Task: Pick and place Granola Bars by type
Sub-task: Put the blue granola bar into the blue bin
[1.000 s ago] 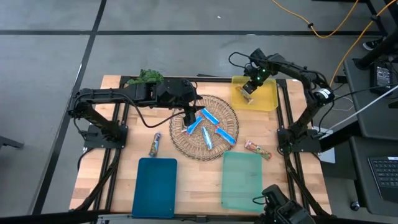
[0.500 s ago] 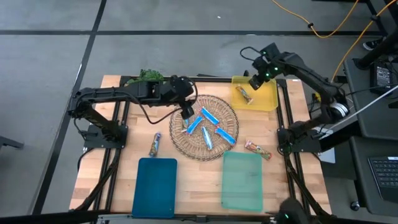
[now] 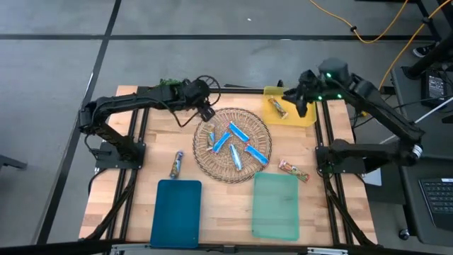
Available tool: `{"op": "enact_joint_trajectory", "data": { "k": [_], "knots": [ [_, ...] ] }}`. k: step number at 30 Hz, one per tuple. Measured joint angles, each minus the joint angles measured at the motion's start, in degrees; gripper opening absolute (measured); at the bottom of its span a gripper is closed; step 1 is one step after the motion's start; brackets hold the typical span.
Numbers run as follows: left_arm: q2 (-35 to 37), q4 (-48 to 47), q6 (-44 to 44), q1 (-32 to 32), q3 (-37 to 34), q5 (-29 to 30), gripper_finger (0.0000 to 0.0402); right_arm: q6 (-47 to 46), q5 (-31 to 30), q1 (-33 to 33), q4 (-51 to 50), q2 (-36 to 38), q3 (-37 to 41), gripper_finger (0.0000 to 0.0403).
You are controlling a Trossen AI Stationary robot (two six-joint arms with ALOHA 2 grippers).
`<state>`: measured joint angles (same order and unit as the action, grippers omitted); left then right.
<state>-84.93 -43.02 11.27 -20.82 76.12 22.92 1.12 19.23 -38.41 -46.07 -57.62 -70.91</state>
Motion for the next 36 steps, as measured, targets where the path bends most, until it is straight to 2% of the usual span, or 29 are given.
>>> {"op": "enact_joint_trajectory", "data": {
  "k": [4,7,13,19,30,36],
  "knots": [
    [0.01,2.75,-1.17,-2.94,-2.11,-0.25,0.0178,0.91,-2.19,6.56,0.57,3.35,0.13,0.0117],
    [0.01,4.69,-2.40,-5.23,-3.89,-2.28,0.0178,0.56,-2.56,10.70,3.94,6.15,3.33,0.0117],
    [-1.36,5.72,-5.29,-9.72,-6.41,-7.03,0.0178,-6.78,-2.67,17.01,20.13,12.75,17.34,0.0117],
    [-4.94,7.12,-10.75,-14.19,-6.56,-16.74,0.0184,-13.42,-2.73,20.62,36.25,15.99,27.15,0.0117],
    [-14.28,8.37,-11.51,-18.45,-5.29,-24.39,0.0242,-14.39,-4.98,24.22,39.09,16.16,27.87,0.0117],
    [-16.66,6.77,-10.06,-19.68,-5.23,-24.28,0.0261,-14.11,-6.76,24.98,39.09,16.15,27.87,0.0117]
  ]
}}
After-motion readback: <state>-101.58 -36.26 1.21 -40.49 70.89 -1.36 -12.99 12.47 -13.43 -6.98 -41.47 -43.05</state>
